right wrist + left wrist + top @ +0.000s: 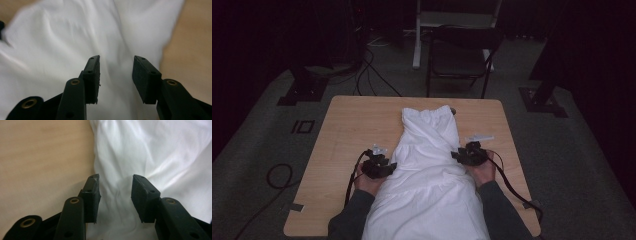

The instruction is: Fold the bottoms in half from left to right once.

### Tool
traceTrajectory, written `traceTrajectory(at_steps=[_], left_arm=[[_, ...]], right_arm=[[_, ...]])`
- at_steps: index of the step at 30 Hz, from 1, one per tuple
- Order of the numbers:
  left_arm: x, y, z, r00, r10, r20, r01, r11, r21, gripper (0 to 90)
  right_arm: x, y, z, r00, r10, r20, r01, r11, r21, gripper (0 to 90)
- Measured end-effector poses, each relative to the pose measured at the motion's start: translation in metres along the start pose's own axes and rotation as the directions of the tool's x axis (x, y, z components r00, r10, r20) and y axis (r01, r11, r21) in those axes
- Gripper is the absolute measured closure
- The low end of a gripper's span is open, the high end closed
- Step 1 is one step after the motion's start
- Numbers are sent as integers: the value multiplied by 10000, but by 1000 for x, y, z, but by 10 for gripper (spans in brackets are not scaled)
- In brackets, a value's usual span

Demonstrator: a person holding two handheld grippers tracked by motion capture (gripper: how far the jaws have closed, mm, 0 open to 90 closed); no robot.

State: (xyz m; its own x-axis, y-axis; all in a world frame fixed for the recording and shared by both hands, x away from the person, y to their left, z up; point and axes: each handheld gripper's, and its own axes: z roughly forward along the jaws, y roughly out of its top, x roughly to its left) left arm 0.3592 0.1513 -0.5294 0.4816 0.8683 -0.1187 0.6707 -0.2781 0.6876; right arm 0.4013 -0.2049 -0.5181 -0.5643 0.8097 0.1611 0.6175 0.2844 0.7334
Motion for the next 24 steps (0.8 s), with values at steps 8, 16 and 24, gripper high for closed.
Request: traceTrajectory(at_steps=[8,16,24], left_arm=[[4,22,23,9996,121,-242,-117,9998,166,578],[1,17,36,9994,214,-281,-207,9995,233,602],[-1,15,38,9993,116,-353,-118,9999,-48,492]], right_arm=[[5,65,44,9991,-410,-46,410,9992,-8,542],[4,85,83,9999,61,103,-63,9996,280,505],[8,93,99,9981,-168,-591,203,9981,584,777]])
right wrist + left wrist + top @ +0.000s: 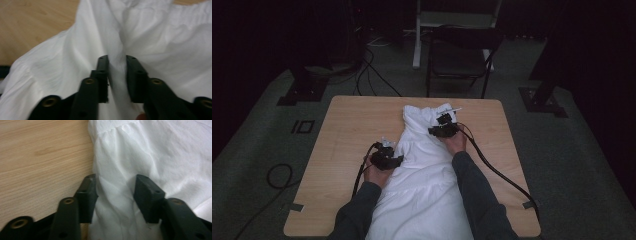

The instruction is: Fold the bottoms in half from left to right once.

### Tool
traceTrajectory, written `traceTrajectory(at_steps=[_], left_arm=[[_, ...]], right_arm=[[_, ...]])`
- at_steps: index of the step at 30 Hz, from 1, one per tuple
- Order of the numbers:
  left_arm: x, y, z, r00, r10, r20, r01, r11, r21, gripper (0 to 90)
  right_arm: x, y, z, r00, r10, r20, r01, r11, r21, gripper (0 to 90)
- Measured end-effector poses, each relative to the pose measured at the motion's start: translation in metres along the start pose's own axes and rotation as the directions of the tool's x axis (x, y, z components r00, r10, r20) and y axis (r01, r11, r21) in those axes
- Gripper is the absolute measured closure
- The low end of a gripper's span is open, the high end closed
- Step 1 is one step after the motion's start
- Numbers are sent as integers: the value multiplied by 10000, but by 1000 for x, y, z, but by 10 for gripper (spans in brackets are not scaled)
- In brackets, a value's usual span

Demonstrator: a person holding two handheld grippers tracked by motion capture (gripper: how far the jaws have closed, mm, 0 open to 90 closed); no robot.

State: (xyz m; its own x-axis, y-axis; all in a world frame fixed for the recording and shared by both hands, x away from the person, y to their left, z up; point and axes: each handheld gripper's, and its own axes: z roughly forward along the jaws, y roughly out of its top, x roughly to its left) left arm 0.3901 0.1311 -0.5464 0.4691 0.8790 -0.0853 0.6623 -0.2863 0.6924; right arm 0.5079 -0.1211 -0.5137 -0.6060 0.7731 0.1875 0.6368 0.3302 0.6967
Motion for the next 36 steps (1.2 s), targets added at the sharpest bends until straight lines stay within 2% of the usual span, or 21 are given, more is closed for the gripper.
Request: traceTrajectory(at_steps=[2,6,8,9,10,11,12,13,14,15,16,17,18,21,24,26,27,29,30,33,36], left_arm=[[0,-2,0,9999,-48,-156,48,10000,-9,432],[2,-6,-3,9996,-229,-163,225,9995,-238,381],[2,-6,-5,9997,-182,-135,177,9993,-315,369],[1,-7,-6,9998,-140,-127,136,9993,-359,369],[1,-7,-7,9999,-140,-77,137,9990,-414,362],[0,-7,-8,9999,-93,-59,90,9991,-418,362],[-1,-8,-7,9999,-79,-91,75,9991,-413,357],[-2,-9,-7,9999,-74,-81,71,9993,-358,356],[-2,-9,-7,9999,-74,-81,71,9993,-358,355],[-2,-10,-6,10000,-50,-67,48,9994,-331,355],[-3,-11,-4,10000,-19,-91,17,9996,-292,353],[-3,-11,-4,9999,-16,-121,12,9996,-270,355],[-3,-11,-4,9999,-16,-121,12,9996,-270,355],[-3,-8,-4,10000,-17,-48,17,9999,-109,360],[-2,-1,-6,9998,183,-56,-183,9998,28,383],[-3,19,-8,9992,376,-150,-379,9991,-169,397],[-3,19,-8,9992,376,-150,-379,9991,-169,406],[-8,41,-3,9980,608,-194,-613,9978,-256,424],[-8,41,-3,9980,608,-194,-613,9978,-256,441],[-14,53,15,9979,636,85,-636,9980,-15,509],[-22,49,32,9959,861,293,-875,9948,515,614]], right_arm=[[2,2,-4,9991,-352,237,352,9994,10,882],[-6,8,-30,9990,-38,441,85,9942,-1075,889],[-13,8,-50,9981,196,576,-85,9821,-1879,889],[-13,8,-50,9981,196,576,-85,9821,-1879,889],[-21,3,-68,9960,493,748,-282,9652,-2600,889],[-21,3,-68,9960,493,748,-282,9652,-2600,889],[-30,-9,-79,9895,765,1223,-376,9553,-2932,889],[-35,-17,-81,9838,990,1495,-503,9528,-2995,888],[-35,-17,-81,9838,990,1495,-503,9528,-2995,888],[-45,-35,-78,9742,1340,1818,-817,9595,-2697,887],[-48,-42,-75,9709,1428,1922,-937,9653,-2437,886],[-54,-52,-66,9683,1544,1961,-1204,9772,-1747,883],[-54,-52,-66,9683,1544,1961,-1204,9772,-1747,883],[-59,-72,-48,9753,1366,1735,-1279,9900,-602,859],[-59,-77,-44,9774,1446,1540,-1373,9889,-573,855],[-59,-73,-44,9776,1407,1567,-1378,9900,-287,847],[-59,-73,-44,9770,1464,1550,-1439,9892,-272,847],[-59,-73,-44,9760,1529,1549,-1502,9882,-287,846],[-59,-73,-43,9764,1504,1551,-1474,9886,-311,846],[-58,-73,-43,9764,1525,1529,-1494,9883,-316,846],[-57,-74,-44,9778,1544,1420,-1528,9880,-224,847]])
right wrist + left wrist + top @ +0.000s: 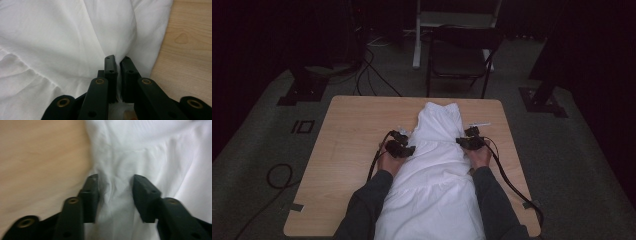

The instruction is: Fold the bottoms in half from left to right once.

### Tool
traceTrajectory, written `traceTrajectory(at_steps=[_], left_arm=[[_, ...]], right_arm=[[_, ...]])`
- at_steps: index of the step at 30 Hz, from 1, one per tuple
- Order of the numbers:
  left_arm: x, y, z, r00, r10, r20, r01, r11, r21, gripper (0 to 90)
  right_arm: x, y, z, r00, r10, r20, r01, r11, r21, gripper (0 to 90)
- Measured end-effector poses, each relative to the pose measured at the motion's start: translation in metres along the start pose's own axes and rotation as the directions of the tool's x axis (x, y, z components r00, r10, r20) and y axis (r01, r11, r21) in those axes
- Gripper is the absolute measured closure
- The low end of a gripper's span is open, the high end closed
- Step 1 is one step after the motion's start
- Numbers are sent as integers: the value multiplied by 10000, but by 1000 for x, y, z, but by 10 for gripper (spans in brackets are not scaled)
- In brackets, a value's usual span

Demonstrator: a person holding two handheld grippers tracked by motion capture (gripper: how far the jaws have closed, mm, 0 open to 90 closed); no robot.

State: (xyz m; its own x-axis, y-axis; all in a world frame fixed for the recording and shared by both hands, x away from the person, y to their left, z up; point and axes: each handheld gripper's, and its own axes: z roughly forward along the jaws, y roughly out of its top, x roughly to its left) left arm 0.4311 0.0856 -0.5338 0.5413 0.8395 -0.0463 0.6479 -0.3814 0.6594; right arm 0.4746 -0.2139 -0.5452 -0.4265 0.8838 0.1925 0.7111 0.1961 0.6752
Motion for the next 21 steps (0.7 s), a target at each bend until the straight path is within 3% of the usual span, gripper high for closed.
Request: traceTrajectory(at_steps=[3,10,15,18,19,20,21], left_arm=[[-3,-8,3,9997,147,176,-146,9999,-57,641],[-5,-29,-14,9987,285,420,-284,9996,-15,652],[-14,-50,-31,9979,325,556,-326,9995,12,653],[-19,-58,-41,9965,512,662,-530,9982,267,652],[-19,-58,-42,9963,524,686,-549,9978,358,649],[-19,-58,-43,9964,503,679,-529,9979,375,609],[-17,-54,-46,9969,362,705,-385,9988,315,593]], right_arm=[[1,-1,-1,9999,-118,-14,118,9999,26,848],[8,-16,-14,9994,-286,-208,290,9994,186,851],[22,-35,-29,9961,-773,-426,791,9961,401,851],[31,-44,-39,9935,-918,-668,969,9922,783,841],[33,-45,-41,9924,-977,-746,1045,9902,932,815],[34,-42,-45,9915,-1074,-732,1141,9889,951,710],[33,-39,-49,9908,-1056,-845,1116,9912,704,669]])
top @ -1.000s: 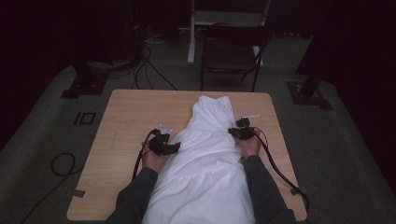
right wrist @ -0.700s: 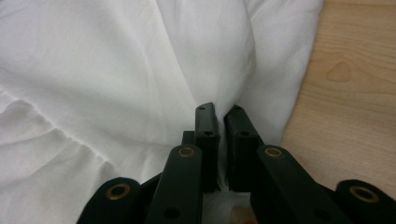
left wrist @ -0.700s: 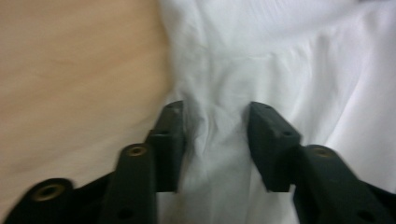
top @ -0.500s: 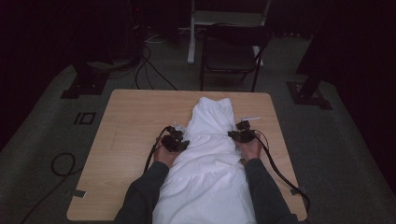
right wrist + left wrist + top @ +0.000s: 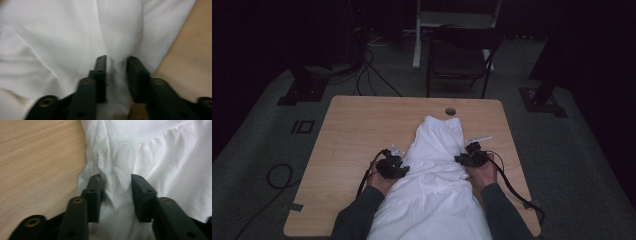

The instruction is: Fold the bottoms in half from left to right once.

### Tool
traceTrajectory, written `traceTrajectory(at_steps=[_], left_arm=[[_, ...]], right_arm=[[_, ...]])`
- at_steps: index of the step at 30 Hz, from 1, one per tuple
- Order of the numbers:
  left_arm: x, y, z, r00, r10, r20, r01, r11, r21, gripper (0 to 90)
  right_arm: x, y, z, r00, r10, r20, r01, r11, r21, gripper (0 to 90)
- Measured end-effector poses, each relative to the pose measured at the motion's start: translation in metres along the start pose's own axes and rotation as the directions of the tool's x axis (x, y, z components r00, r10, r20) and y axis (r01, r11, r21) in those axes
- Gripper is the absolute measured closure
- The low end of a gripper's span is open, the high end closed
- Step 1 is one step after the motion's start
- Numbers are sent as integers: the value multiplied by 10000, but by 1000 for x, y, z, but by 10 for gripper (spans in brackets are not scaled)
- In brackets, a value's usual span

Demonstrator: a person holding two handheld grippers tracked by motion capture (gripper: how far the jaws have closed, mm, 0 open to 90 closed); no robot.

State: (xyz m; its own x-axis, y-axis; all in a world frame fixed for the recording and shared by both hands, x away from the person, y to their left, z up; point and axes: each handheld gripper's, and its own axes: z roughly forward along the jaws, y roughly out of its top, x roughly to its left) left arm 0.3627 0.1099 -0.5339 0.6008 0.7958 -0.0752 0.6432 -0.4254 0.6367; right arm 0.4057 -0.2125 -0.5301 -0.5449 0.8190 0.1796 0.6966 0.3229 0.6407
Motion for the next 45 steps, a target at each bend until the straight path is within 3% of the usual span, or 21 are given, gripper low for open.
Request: traceTrajectory(at_steps=[5,6,10,11,13,15,18,21,23,27,30,31,33,34,35,38,39,41,42,44,45], left_arm=[[1,17,-4,9998,92,-160,-98,9992,-380,576],[-1,27,-3,9991,232,-350,-249,9984,-500,576],[-3,37,6,9985,318,-452,-338,9984,-447,578],[-6,38,15,9977,457,-497,-467,9987,-196,588],[-8,35,24,9965,587,-589,-581,9982,120,595],[-9,31,29,9962,624,-607,-611,9979,224,601],[-7,30,29,9971,525,-549,-515,9985,180,608],[-9,30,30,9950,712,-695,-698,9973,221,612],[-12,30,30,9929,840,-838,-822,9963,248,613],[-11,29,30,9933,824,-814,-811,9965,192,615],[-11,28,30,9931,837,-817,-826,9964,166,616],[-11,28,30,9931,832,-822,-820,9965,182,616],[-11,28,30,9935,795,-819,-785,9968,154,611],[-11,28,30,9940,760,-792,-751,9971,142,611],[-11,28,30,9945,725,-755,-717,9973,123,583],[-11,28,30,9962,577,-653,-570,9983,116,540],[-10,28,30,9969,524,-595,-519,9986,115,526],[-10,28,30,9973,472,-556,-467,9989,109,526],[-10,28,31,9974,457,-561,-452,9989,95,521],[-10,28,31,9971,509,-569,-503,9987,120,510],[-11,28,31,9973,503,-542,-497,9987,136,507]], right_arm=[[-5,22,-14,9992,332,-218,-353,9938,-1055,568],[-9,38,-15,9984,555,-46,-556,9882,-1425,590],[-18,55,-7,9917,1284,25,-1263,9780,-1660,644],[-27,65,4,9790,2039,-23,-2012,9637,-1754,676],[-33,69,16,9646,2634,-130,-2619,9509,-1648,670],[-39,70,32,9417,3320,-543,-3364,9298,-1495,629],[-37,68,49,9267,3607,-1053,-3711,9225,-1061,550],[-33,66,63,9231,3706,-1029,-3768,9250,-495,514],[-32,66,67,9251,3655,-1031,-3714,9274,-448,580],[-32,69,63,9510,3072,-341,-3087,9493,-589,817],[-31,71,57,9602,2792,40,-2781,9575,-768,845],[-33,76,48,9692,2405,531,-2343,9668,-1021,851],[-35,81,40,9742,2055,934,-1939,9737,-1199,853],[-35,81,40,9742,2055,934,-1939,9737,-1199,853],[-39,90,29,9751,1641,1489,-1423,9789,-1469,853],[-40,96,21,9720,1332,1939,-1022,9815,-1620,855],[-43,102,18,9611,929,2602,-515,9855,-1617,857],[-44,103,18,9553,865,2826,-426,9865,-1579,857],[-51,102,26,9491,1025,2978,-682,9900,-1234,854],[-52,99,30,9468,1082,3030,-784,9910,-1089,850],[-55,92,42,9461,1131,3035,-980,9931,-645,808]])
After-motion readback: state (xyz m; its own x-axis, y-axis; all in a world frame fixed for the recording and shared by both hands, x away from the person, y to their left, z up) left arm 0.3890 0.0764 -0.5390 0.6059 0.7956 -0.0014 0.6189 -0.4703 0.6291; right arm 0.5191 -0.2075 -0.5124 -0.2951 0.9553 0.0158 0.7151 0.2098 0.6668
